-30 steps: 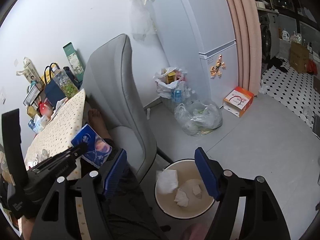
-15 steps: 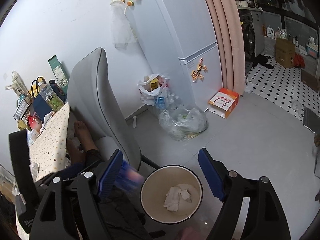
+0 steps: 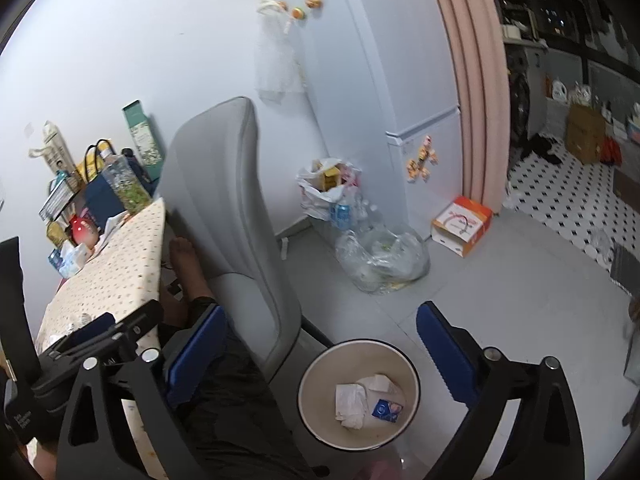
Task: Collect trash
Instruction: 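Open the left tool to drop the packet while the right tool drops the paper into the bin, then move both open tools from the bin back over the table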
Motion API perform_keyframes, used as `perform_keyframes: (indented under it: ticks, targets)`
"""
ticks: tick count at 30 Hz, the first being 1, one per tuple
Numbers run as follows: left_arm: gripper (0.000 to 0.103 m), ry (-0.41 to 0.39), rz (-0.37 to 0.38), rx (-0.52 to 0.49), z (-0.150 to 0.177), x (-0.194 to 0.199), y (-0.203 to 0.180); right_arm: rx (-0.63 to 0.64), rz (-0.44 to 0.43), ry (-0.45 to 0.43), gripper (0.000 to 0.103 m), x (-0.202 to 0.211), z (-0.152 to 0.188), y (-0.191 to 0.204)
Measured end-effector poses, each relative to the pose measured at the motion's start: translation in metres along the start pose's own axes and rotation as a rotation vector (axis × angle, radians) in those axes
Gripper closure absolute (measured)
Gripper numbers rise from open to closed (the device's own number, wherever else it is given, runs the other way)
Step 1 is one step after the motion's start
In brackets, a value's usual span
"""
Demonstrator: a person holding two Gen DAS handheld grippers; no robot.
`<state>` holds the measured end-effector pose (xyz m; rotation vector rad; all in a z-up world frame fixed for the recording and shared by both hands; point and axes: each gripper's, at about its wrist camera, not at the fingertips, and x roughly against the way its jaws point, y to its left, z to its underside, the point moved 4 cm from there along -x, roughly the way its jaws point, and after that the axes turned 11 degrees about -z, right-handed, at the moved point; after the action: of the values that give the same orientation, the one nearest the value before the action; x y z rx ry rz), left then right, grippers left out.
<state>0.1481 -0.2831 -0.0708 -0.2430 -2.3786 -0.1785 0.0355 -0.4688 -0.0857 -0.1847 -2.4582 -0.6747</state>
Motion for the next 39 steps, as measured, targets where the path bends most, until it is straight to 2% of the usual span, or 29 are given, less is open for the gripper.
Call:
perform_keyframes:
  ticks: [8,16,20,33,35,39]
  targets:
    - [0.007,-0.077,-0.057,0.097,-0.009,0.03,0.059,0.08,-0.041,0.0,0.008,0.006,-0.001,0.051]
    - [0.007,-0.113,-0.092,0.193,-0.008,0.05,0.115,0.178,-0.061,0.0,0.008,0.009,0.003,0.106]
    - [0.007,-0.127,-0.12,0.24,-0.004,0.059,0.145,0.233,-0.099,0.021,0.008,0.007,0.01,0.137]
    - [0.007,-0.116,-0.181,0.353,0.02,0.074,0.232,0.313,-0.227,0.094,0.008,-0.001,0.038,0.216]
    - [0.007,-0.113,-0.197,0.365,0.024,0.074,0.246,0.31,-0.246,0.112,0.015,-0.005,0.042,0.223]
    - [0.007,-0.104,-0.227,0.396,0.034,0.074,0.27,0.317,-0.278,0.147,0.018,-0.013,0.05,0.238]
